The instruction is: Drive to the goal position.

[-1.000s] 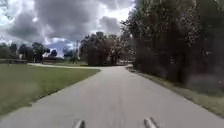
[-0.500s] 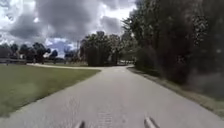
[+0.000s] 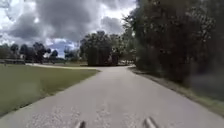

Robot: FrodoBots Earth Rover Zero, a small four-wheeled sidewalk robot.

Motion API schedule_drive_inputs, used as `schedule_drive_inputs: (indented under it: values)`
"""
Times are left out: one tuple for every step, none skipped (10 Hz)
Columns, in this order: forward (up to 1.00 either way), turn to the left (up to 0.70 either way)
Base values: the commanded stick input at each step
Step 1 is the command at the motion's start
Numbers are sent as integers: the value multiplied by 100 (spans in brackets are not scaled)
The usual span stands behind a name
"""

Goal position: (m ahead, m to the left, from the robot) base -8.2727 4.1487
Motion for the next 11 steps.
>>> schedule_drive_inputs:
  values:
    - [70,0]
    - [70,0]
    - [70,0]
    - [70,0]
    - [70,0]
    - [70,0]
    - [70,0]
    - [70,0]
    - [70,0]
    - [70,0]
    - [70,0]
